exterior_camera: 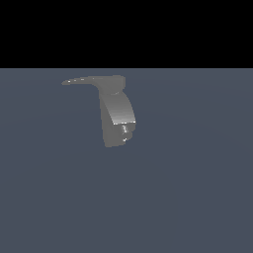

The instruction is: Turn on the faucet by rotating a designated handle.

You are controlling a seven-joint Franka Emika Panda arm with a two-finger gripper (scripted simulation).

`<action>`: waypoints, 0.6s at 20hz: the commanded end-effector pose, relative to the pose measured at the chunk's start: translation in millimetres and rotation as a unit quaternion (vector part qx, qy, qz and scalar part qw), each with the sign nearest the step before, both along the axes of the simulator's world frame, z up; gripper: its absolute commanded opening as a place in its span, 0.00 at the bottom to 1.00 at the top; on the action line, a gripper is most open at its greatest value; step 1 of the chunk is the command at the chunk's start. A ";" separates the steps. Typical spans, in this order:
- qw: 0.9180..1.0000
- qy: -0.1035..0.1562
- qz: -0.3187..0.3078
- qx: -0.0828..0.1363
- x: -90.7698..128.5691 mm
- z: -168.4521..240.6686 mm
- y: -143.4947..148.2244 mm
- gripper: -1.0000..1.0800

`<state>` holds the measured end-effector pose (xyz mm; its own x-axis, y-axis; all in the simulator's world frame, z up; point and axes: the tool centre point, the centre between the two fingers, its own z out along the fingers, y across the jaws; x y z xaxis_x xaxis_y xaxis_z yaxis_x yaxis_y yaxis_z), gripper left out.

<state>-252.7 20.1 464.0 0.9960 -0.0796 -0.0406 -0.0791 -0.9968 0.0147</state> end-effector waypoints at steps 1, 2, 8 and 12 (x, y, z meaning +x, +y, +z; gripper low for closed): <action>1.000 0.000 -0.017 0.000 3.9 -5.8 9.4 0.00; 1.000 0.000 -0.025 0.000 5.8 -8.4 13.6 0.00; 0.997 -0.002 -0.080 0.000 21.5 -26.8 42.9 0.00; 0.993 -0.003 -0.118 0.000 34.5 -39.6 62.3 0.00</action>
